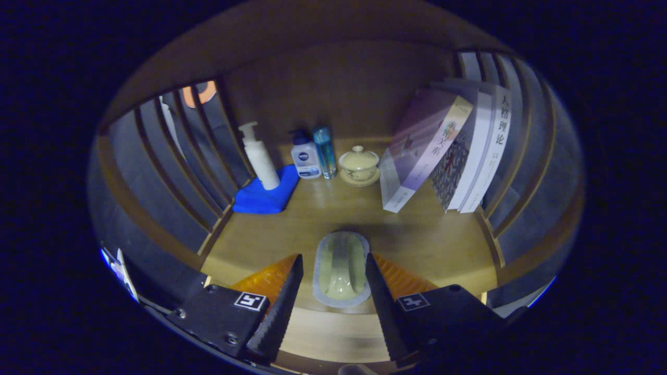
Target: Pull open the drawer, take out the items inside it, and place them on the countertop above the cabinet.
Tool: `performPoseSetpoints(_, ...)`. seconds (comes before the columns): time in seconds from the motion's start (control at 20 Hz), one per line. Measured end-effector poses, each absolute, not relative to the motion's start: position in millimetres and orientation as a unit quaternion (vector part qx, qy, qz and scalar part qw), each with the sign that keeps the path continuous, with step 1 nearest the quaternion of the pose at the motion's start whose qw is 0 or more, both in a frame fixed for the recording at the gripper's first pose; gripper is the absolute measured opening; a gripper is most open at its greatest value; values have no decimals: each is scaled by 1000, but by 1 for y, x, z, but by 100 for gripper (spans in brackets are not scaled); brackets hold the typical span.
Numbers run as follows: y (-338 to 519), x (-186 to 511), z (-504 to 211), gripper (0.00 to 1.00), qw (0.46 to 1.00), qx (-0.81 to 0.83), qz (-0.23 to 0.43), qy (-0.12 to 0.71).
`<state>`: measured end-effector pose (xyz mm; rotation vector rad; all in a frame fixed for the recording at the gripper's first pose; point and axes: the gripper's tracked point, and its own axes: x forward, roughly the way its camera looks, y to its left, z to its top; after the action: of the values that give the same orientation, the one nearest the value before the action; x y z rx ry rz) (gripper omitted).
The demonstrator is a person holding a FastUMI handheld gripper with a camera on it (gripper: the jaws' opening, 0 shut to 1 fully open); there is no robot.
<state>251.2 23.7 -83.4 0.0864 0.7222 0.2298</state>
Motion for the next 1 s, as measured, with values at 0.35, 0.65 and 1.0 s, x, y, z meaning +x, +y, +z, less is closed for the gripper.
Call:
performPoseSetpoints(0.35,12,182,-44,93,970,48,100,215)
performPoseSetpoints(0.65,2,106,-30,99,990,15,82,113)
performPoseSetpoints(1.0,-9,26,-78,99,997,1,44,69)
